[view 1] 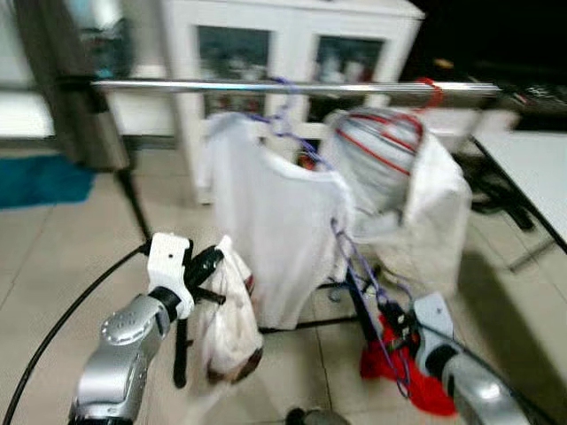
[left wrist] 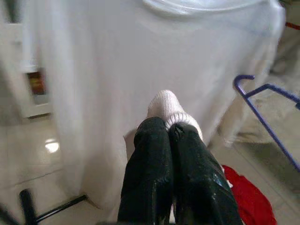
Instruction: Hang hanger
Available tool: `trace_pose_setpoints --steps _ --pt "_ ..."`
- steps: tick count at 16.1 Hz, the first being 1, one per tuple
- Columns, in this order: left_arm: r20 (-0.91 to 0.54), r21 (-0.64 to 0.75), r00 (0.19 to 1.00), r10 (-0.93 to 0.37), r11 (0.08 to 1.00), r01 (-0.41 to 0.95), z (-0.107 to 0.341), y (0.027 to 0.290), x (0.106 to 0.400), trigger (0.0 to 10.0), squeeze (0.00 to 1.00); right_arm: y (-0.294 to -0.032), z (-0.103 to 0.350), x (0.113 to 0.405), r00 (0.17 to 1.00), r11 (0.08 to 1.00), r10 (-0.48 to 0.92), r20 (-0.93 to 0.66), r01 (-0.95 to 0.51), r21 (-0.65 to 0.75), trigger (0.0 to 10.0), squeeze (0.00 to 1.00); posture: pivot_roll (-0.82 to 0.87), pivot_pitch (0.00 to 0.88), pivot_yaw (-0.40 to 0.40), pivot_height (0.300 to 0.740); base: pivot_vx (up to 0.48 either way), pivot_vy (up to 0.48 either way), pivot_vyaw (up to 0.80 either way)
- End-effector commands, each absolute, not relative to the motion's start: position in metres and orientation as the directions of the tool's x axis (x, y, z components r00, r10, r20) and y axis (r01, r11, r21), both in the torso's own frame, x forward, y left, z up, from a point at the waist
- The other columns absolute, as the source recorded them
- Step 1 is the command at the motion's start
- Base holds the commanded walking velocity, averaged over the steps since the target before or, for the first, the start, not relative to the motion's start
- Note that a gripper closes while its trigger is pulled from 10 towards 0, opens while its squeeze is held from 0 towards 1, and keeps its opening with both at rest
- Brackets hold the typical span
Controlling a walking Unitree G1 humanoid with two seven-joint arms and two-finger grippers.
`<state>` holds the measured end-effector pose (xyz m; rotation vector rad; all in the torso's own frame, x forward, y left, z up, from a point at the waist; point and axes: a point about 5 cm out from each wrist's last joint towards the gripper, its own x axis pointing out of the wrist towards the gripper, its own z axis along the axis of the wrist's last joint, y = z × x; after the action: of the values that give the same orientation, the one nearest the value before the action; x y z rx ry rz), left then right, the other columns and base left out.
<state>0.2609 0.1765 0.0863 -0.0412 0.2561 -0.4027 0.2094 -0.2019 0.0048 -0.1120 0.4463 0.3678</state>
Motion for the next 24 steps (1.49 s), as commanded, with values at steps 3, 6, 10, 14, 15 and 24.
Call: trace_pose_setpoints --steps 3,6,10,14,15,24 --pt "-0.219 -0.051 0.880 -0.423 0.905 0.422 0.092 0.171 0.264 10.0 0.00 -0.209 0.001 0.209 0.866 0.949 0.269 -0.423 -0.312 -0.036 10.0 0.00 -0.16 0.000 -0.013 0.740 0.000 0.000 -0.80" --pt "-0.211 -0.075 0.884 -0.417 0.909 0.411 0.092 0.175 0.258 10.0 0.00 -0.208 -0.009 0.203 0.853 0.958 0.248 -0.460 -0.286 -0.013 10.0 0.00 -0.17 0.000 -0.027 0.740 0.000 0.000 -0.80" --pt "-0.229 -0.036 0.882 -0.412 0.909 0.415 0.088 0.171 0.262 10.0 0.00 -0.210 -0.022 0.195 0.860 0.984 0.166 -0.483 -0.173 0.030 10.0 0.00 -0.16 0.000 -0.015 0.740 0.000 0.000 -0.80" --pt "-0.211 -0.056 0.902 -0.378 0.925 0.375 0.089 0.176 0.258 10.0 0.00 -0.207 -0.031 0.193 0.857 0.996 0.092 -0.508 -0.076 0.052 10.0 0.00 -0.15 0.000 -0.043 0.740 0.000 0.000 -0.80" --pt "-0.222 -0.049 0.907 -0.359 0.933 0.357 0.085 0.177 0.260 10.0 0.00 -0.207 -0.033 0.194 0.862 0.997 0.072 -0.502 -0.054 0.049 10.0 0.00 -0.16 0.000 -0.031 0.740 0.000 0.000 -0.80" --pt "-0.177 -0.030 0.909 -0.378 0.925 0.379 0.099 0.168 0.281 10.0 0.00 -0.231 -0.003 0.219 0.919 0.988 -0.104 -0.381 0.140 0.068 10.0 0.00 -0.18 0.000 0.007 0.740 0.000 0.028 -0.80"
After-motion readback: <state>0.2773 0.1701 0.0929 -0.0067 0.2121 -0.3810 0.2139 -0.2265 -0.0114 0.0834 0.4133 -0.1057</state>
